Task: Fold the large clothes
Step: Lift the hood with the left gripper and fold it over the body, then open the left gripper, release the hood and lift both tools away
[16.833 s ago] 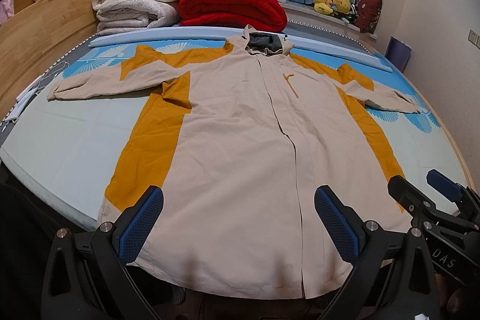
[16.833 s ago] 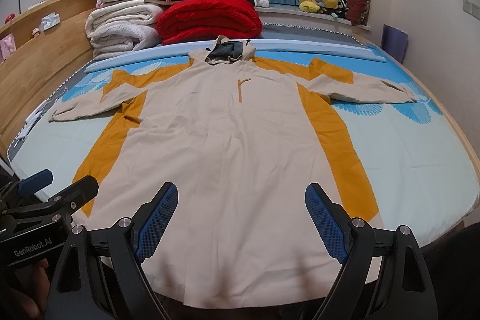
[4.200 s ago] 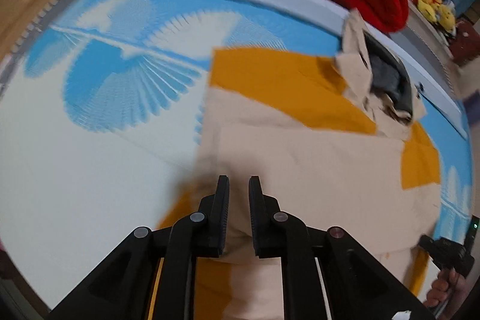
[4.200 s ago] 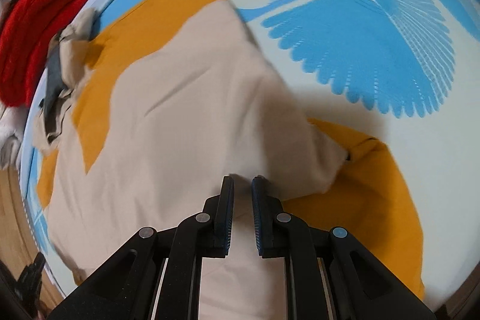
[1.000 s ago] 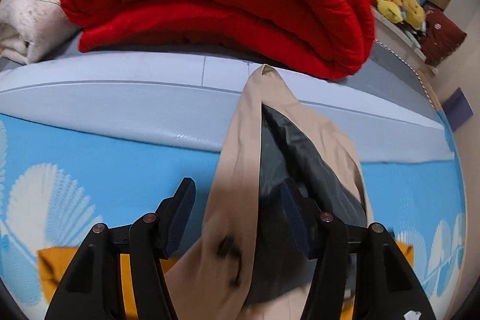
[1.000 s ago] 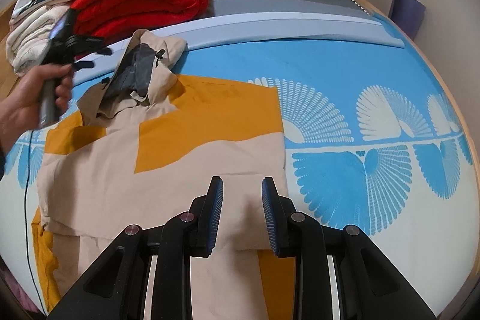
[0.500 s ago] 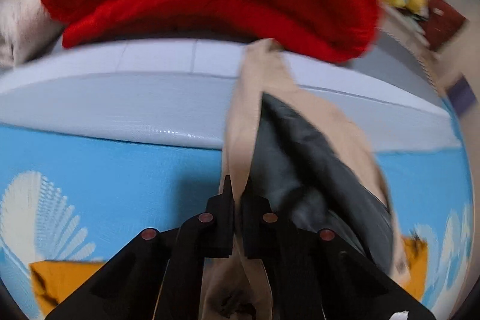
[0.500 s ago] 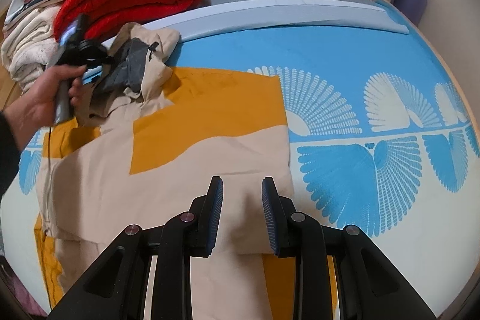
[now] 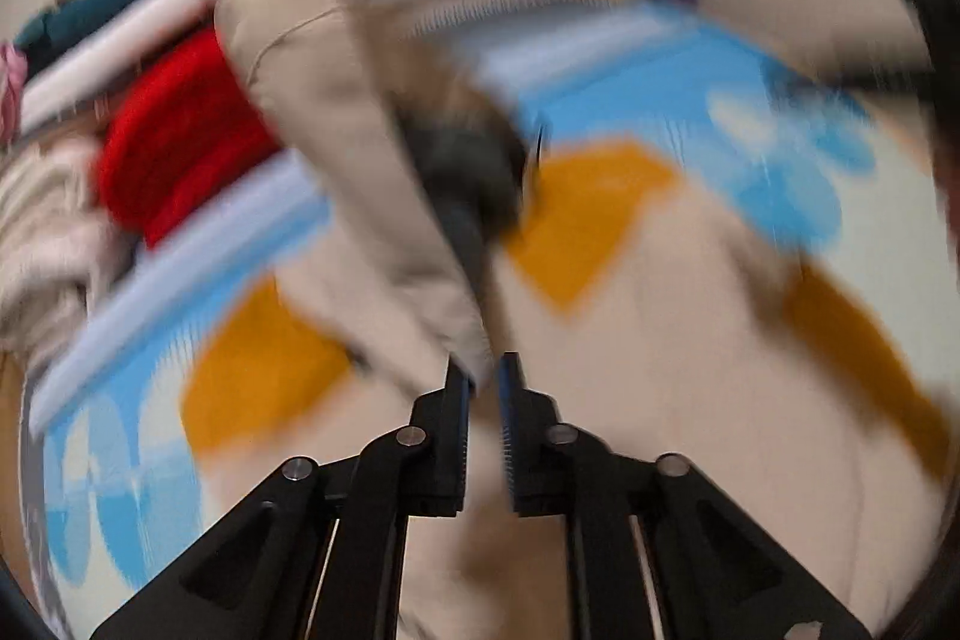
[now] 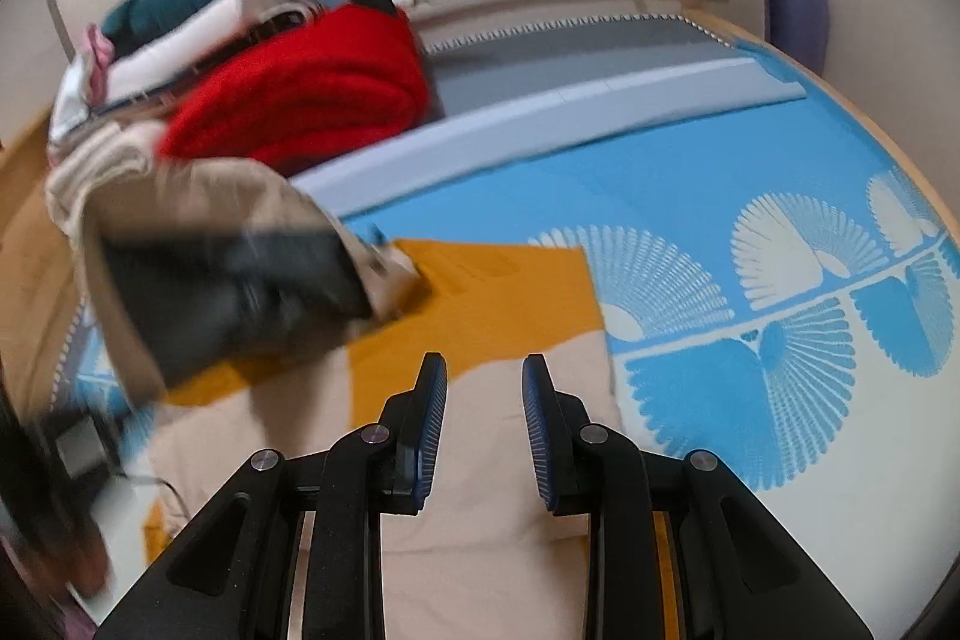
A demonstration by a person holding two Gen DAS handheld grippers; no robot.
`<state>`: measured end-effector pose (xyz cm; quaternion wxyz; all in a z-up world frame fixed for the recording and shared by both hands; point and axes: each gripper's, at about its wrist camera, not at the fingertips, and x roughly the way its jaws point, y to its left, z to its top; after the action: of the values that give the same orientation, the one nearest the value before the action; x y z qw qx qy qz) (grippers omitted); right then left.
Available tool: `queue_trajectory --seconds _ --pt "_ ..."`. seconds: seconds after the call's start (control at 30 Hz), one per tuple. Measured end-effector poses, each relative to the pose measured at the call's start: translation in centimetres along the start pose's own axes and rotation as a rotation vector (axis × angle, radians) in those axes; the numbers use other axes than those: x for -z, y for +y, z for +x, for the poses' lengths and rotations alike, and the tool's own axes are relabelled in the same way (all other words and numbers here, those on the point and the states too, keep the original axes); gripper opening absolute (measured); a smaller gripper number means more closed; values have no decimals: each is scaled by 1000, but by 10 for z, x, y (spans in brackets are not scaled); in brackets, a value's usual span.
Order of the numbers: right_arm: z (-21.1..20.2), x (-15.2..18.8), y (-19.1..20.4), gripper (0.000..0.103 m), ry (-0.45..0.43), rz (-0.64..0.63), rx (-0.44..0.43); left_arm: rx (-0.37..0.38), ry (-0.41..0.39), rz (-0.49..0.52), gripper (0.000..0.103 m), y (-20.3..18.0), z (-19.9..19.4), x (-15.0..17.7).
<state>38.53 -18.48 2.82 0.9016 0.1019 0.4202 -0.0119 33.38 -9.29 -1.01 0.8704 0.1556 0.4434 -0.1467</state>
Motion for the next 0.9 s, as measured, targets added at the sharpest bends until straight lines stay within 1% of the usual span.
queue_trajectory --seconds 0.07,0.1,0.17,0.23,0.27,0.3,0.37,0.43,0.5,0.57,0.63,0.77,0.9 --pt "-6 2 3 28 -13 6 -24 -23 84 -50 12 -8 -7 30" --pt "-10 4 5 28 -15 9 -44 -30 96 -77 12 -7 -13 38" --pt "-14 9 7 29 -12 7 -73 -30 95 -181 12 1 -33 47" --pt "-16 13 10 29 -2 9 -110 -20 99 -324 13 16 -47 46" --pt "-14 16 13 29 11 12 -133 -4 98 -414 13 27 -49 46" --pt "-10 18 14 29 27 12 -146 17 89 -480 13 34 -50 46" --pt "0 24 18 29 66 14 -166 53 72 -575 16 51 -42 49" --pt "10 31 23 29 107 22 -190 71 131 -678 16 64 -23 54" --pt "27 37 33 29 165 26 -223 147 178 -777 18 77 -3 58" --pt "42 43 41 29 211 30 -242 186 198 -830 32 89 9 62" --pt "58 50 46 29 252 41 -257 202 223 -898 37 100 23 69" --pt "88 57 53 30 315 70 -249 284 269 -1038 38 112 48 86" --pt "109 62 52 30 355 97 -236 296 265 -1067 38 113 54 86"
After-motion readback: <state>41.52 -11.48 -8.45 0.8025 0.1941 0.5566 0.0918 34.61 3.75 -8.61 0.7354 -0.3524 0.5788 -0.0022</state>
